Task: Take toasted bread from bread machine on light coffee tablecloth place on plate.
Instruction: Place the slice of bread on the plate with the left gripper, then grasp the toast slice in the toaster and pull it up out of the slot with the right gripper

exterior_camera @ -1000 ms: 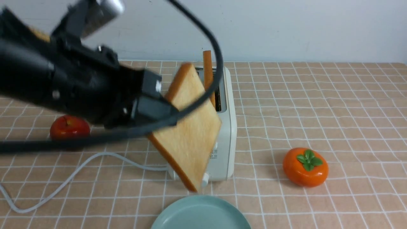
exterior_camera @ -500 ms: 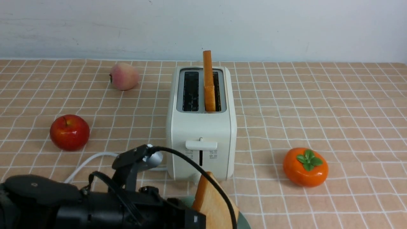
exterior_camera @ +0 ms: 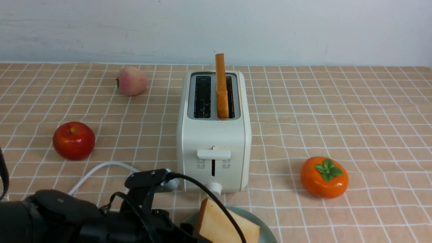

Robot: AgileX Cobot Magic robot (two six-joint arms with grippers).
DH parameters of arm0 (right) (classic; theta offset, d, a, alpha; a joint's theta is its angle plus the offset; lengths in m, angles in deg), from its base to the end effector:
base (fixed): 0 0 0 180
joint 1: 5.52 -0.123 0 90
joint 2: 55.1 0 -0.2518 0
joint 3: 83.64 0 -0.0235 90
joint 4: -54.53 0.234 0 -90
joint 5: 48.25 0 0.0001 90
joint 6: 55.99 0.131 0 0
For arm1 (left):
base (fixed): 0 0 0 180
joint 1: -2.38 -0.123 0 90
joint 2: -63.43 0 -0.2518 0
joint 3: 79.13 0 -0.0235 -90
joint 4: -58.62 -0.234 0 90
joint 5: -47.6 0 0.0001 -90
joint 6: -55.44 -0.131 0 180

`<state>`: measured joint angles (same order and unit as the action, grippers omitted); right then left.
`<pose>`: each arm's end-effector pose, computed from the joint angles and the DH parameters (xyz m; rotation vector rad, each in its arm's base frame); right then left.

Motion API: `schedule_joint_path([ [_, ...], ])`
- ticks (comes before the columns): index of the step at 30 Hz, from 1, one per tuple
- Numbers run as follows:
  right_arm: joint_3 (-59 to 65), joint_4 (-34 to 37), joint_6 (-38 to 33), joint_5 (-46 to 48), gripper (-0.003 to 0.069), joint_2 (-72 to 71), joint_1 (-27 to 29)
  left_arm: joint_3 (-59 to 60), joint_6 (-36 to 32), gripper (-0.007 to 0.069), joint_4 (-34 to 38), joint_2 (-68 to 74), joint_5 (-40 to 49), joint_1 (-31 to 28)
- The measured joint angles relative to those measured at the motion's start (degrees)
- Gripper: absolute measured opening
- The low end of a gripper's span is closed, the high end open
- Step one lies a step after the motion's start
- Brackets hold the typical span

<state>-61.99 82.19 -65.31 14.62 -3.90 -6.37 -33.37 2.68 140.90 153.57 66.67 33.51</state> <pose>0.1455 0.0563 0.3296 -0.1505 2.2896 0.5368 0.2026 -0.1720 0.1302 0.2057 2.5418 -0.8492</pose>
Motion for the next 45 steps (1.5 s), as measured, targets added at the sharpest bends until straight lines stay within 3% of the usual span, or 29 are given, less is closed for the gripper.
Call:
schedule_joint_path([
  [2,-2.3,0.0,-0.3,1.3,0.0117,0.8,0.0,0.0,3.9,0.0270,-5.0,-1.3,-0.6,0.0],
  [4,-6.5,0.0,-0.3,4.0,0.0117,3.8,0.0,0.0,17.0,0.0197,-18.0,-4.9,-0.4,0.0],
  [7,-9.0,0.1,-0.3,5.2,0.0117,6.3,0.0,0.0,27.3,0.0140,-30.5,-7.7,1.3,0.0],
  [8,-10.5,0.2,-0.5,5.8,0.0117,8.2,0.0,0.0,37.1,0.0091,-42.6,-10.5,3.9,-0.3],
  [9,-10.8,0.4,-0.5,5.9,0.0117,8.6,0.0,0.0,39.9,0.0078,-43.9,-10.8,4.8,-0.4],
  [10,-11.6,1.9,-1.2,5.9,0.0117,10.3,0.0,-0.5,51.5,0.0025,-55.9,-13.7,9.7,-1.9],
  [11,-12.2,3.2,-1.8,5.6,0.0117,11.1,0.0,-1.0,58.4,0.0000,-61.4,-15.0,12.5,-2.8],
  [15,-13.7,9.3,-3.8,3.5,0.0117,14.5,0.0,-4.7,76.3,-0.0014,-84.7,-21.7,27.0,-6.3],
  [17,-14.3,10.6,-4.3,3.0,0.0117,16.8,-0.5,-6.7,80.2,-0.0014,-90.6,-25.5,31.1,-7.0],
  [23,-16.5,7.1,-3.7,-1.5,0.0117,24.6,-8.4,-9.0,82.5,-0.0014,-90.1,-37.5,33.6,-7.3],
  [24,-18.4,3.1,-1.6,-3.7,0.0119,28.2,-13.5,-9.1,82.6,-0.0014,-88.7,-41.1,34.0,-7.3],
  [30,-28.5,-9.9,8.1,-8.7,0.0160,40.4,-26.2,-9.1,82.8,-0.0014,-87.7,-49.0,35.1,-7.3],
  [33,-33.9,-13.8,10.6,-9.4,0.0215,45.3,-29.4,-9.1,82.9,-0.0014,-86.8,-50.9,36.0,-7.3],
  [37,-44.4,-20.0,14.4,-10.1,0.0358,55.3,-33.1,-9.1,83.0,-0.0014,-86.0,-53.6,39.3,-7.3],
  [42,-54.5,-25.0,17.2,-11.2,0.0539,65.8,-33.7,-9.1,83.0,-0.0014,-86.1,-54.7,41.9,-7.3],
  [45,-57.6,-27.7,19.0,-11.3,0.0591,69.6,-33.7,-9.1,83.0,-0.0014,-86.1,-54.7,42.8,-7.3],
])
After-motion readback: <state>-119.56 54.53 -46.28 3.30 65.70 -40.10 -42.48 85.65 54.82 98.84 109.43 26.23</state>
